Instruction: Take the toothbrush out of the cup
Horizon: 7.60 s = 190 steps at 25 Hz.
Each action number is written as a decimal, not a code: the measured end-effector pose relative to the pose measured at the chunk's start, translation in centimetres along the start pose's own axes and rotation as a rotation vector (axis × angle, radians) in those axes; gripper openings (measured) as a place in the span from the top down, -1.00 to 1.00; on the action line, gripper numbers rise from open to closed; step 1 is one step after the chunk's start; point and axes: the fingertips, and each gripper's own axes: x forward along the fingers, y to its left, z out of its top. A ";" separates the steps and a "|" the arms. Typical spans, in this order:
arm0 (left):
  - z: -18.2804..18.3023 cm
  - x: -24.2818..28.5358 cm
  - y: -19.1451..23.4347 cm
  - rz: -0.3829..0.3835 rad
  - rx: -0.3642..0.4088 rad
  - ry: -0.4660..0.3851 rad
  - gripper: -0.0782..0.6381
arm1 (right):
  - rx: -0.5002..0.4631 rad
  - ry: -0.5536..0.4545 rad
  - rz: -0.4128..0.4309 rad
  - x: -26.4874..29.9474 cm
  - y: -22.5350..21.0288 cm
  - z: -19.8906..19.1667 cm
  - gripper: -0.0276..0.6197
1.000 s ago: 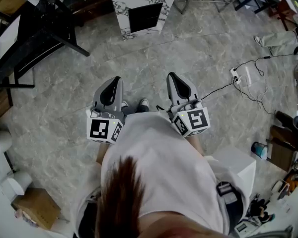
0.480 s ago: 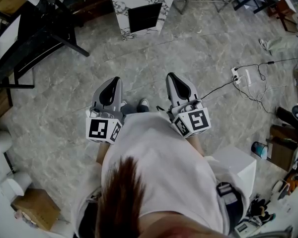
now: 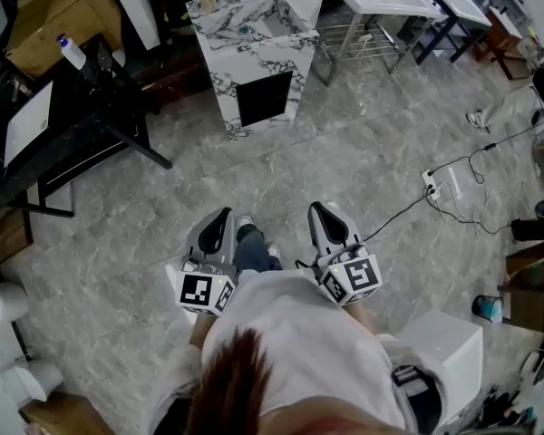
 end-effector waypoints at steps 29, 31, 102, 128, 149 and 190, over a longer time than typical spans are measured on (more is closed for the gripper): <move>4.9 12.4 13.9 -0.111 -0.015 -0.033 0.74 | -0.021 -0.027 -0.034 18.6 -1.5 5.6 0.85; 4.8 12.5 14.4 -0.101 -0.024 -0.034 0.74 | -0.025 -0.027 -0.031 19.3 -1.5 5.6 0.84; 7.9 40.7 21.9 0.201 -0.043 -0.033 0.74 | 0.036 0.049 0.121 41.3 -26.1 11.8 0.85; 11.6 49.4 37.0 0.179 -0.057 -0.041 0.74 | 0.012 0.066 0.109 58.3 -25.0 15.6 0.85; 11.8 49.6 41.7 0.186 -0.069 -0.043 0.74 | 0.005 0.072 0.139 62.9 -22.1 16.1 0.85; 14.0 52.0 43.1 0.295 -0.040 -0.093 0.74 | -0.016 0.015 0.291 68.2 -23.2 19.2 0.84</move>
